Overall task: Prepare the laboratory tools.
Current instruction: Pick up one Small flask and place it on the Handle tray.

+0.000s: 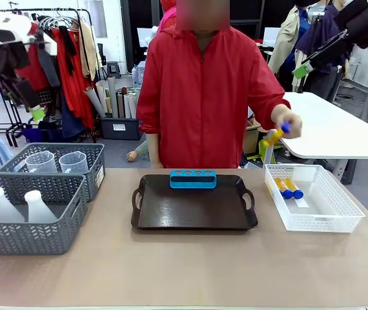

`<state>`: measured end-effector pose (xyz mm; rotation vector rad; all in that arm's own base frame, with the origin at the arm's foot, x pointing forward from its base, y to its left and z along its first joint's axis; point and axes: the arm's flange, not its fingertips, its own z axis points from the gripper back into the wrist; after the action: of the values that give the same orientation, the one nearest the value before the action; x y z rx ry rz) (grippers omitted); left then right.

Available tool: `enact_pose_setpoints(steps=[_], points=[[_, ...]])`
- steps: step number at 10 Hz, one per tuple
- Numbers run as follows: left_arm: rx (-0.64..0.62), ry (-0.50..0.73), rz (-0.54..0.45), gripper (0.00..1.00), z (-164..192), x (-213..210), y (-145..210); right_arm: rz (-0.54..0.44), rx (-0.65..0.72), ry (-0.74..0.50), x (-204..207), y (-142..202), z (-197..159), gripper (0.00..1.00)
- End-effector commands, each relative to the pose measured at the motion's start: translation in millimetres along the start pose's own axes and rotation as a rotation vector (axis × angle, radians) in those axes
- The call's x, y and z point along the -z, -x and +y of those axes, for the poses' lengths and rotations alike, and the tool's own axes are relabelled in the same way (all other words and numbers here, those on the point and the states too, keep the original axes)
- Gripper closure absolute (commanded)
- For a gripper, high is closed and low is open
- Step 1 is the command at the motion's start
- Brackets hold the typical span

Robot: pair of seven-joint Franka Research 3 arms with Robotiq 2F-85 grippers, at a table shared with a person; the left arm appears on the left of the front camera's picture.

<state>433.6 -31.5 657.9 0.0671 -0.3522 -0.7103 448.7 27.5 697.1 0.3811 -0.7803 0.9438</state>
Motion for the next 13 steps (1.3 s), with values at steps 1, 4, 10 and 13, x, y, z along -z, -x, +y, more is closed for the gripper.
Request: enact_pose_setpoints(steps=[1, 4, 10, 13], points=[[-0.144, -0.022, 0.071, 0.0, -13.7, 11.1, 15.7, -0.008, -0.005, -0.009, 0.1, 0.4, -0.2, 0.0], [-0.244, 0.004, 0.064, 0.0, -14.6, 35.6, 36.7, -0.008, -0.005, -0.009, 0.1, 0.4, -0.2, 0.0], [-0.208, -0.006, 0.078, 0.0, -14.4, 26.0, 24.5, -0.008, -0.005, -0.009, 0.1, 0.4, -0.2, 0.0], [-0.394, 0.032, 0.143, 0.0, -17.8, 66.1, 53.3, -0.008, -0.005, -0.009, 0.1, 0.4, -0.2, 0.0]])
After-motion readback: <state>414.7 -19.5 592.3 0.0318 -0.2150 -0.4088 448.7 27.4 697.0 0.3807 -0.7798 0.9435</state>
